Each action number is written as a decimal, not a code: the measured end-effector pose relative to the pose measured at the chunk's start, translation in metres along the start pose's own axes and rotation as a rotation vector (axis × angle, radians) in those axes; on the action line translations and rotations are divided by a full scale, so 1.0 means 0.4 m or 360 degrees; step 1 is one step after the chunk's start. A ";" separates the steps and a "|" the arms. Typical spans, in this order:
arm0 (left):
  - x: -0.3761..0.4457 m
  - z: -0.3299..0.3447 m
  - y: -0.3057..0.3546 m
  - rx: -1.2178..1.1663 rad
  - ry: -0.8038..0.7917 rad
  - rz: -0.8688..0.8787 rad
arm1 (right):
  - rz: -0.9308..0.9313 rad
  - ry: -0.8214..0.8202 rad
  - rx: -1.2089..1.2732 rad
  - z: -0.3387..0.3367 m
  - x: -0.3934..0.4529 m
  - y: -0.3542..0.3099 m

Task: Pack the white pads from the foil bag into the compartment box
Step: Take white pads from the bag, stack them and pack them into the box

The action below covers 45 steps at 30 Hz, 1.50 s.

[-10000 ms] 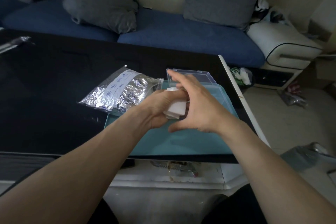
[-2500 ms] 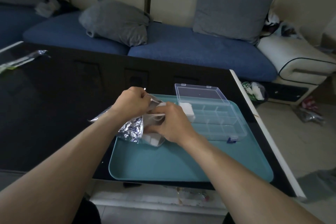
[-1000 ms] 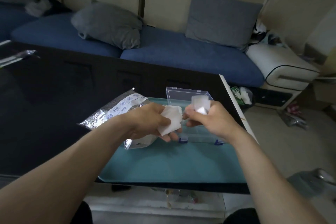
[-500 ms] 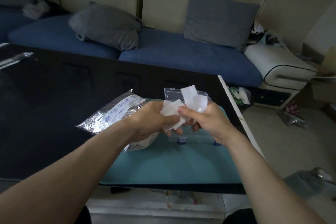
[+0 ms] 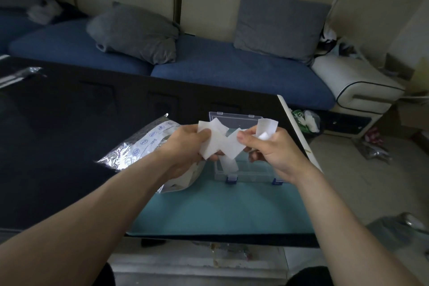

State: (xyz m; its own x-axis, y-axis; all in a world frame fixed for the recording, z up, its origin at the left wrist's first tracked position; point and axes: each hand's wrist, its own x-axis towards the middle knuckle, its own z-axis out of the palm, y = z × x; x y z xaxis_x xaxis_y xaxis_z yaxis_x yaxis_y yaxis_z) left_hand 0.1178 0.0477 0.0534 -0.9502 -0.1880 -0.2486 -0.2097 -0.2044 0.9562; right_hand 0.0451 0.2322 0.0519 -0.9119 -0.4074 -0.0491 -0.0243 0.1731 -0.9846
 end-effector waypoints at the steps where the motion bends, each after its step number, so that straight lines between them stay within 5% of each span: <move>1: 0.001 0.000 -0.001 -0.0020 -0.0003 -0.0011 | -0.0029 -0.0003 0.0003 0.003 0.000 0.001; 8: -0.011 0.017 0.009 -0.0241 -0.0312 -0.0090 | -0.0182 0.0162 -0.0403 0.041 -0.002 -0.003; 13: -0.011 0.023 0.009 -0.0524 -0.0273 -0.0210 | -0.0090 0.0190 -0.0659 0.044 -0.004 -0.006; 23: -0.013 0.035 -0.005 -0.0494 -0.0019 -0.0135 | -0.0182 0.0079 -0.0819 0.044 -0.020 -0.026; 32: -0.021 0.050 -0.009 -0.0090 0.0196 0.0027 | -0.0191 -0.0189 -0.0446 -0.019 -0.029 -0.032; 37: -0.011 0.049 -0.022 -0.0044 0.0083 0.0037 | -0.0227 -0.0250 -0.0253 -0.049 -0.034 -0.036; 45: -0.003 0.037 -0.043 0.0269 -0.0094 0.0089 | -0.0102 -0.0469 -0.0588 -0.057 -0.039 -0.042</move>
State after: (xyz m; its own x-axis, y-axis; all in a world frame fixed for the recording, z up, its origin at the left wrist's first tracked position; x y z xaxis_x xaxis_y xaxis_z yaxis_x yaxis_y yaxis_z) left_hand 0.1190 0.0657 0.0396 -0.9723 -0.1368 -0.1896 -0.1872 -0.0301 0.9819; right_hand 0.0505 0.2560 0.0731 -0.7499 -0.6556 -0.0884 -0.2695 0.4249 -0.8642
